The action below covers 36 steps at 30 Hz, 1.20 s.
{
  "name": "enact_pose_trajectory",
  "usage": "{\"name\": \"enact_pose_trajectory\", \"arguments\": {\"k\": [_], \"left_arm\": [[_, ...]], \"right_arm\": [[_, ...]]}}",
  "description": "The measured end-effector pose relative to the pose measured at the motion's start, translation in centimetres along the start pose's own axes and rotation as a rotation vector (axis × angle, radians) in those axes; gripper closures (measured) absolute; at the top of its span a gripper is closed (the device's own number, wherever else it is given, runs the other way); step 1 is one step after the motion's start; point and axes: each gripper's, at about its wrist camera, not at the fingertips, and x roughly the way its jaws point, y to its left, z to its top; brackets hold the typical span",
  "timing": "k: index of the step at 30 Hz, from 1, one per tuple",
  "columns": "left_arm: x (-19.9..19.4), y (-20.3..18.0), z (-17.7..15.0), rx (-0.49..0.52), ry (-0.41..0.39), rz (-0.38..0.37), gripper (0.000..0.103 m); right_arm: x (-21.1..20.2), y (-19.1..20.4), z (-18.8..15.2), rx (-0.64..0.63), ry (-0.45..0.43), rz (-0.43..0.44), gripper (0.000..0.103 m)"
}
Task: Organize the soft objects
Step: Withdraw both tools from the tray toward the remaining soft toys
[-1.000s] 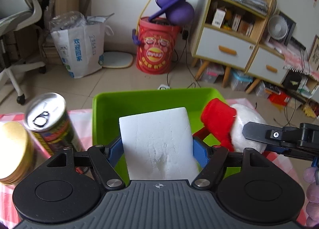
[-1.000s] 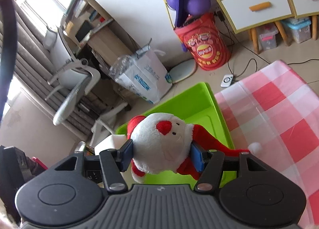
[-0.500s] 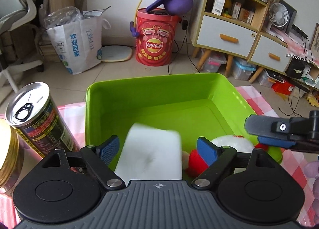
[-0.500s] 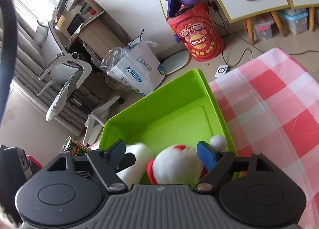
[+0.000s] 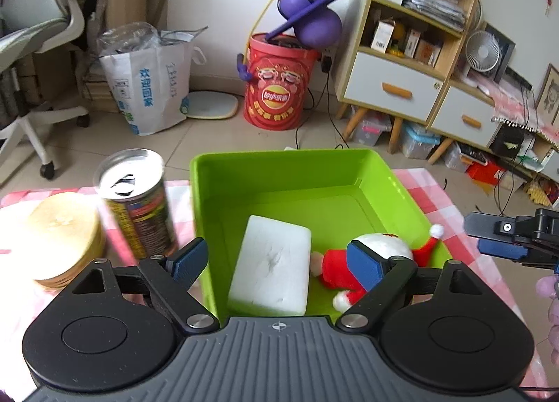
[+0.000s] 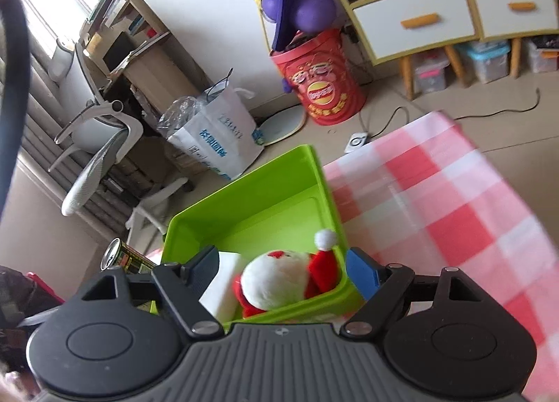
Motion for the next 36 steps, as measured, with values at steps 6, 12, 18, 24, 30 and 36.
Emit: {"name": "enact_pose_trajectory", "arguments": {"k": [6,12,18,24,30,36], "left_arm": [[-4.1,1.5,-1.1,-0.038,-0.032,-0.006,0.012],[-7.8,2.5,-3.4,-0.048,-0.037,-0.007,0.009],[-11.0,3.4,-6.0,-0.062,-0.037,-0.010,0.006],[-13.2,3.5,-8.9,-0.059,-0.038,-0.009,0.005],[-14.3,3.0,-12.5,-0.047,-0.019,-0.009,0.005],[-14.5,2.1,-15.3,0.028,-0.005,-0.014,0.005]], "right_arm": [[-4.3,0.4,-0.5,-0.026,-0.010,-0.033,0.048],[-7.7,1.0,-2.3,-0.035,-0.010,-0.044,0.045],[-9.8,1.8,-4.8,-0.066,0.010,-0.045,0.044],[-10.6,2.9,-8.0,-0.102,0.043,-0.043,0.039],[-10.2,4.0,-11.5,-0.174,0.082,-0.073,0.033],[-9.1,4.5,-14.0,-0.207,0.144,-0.084,0.033]]}}
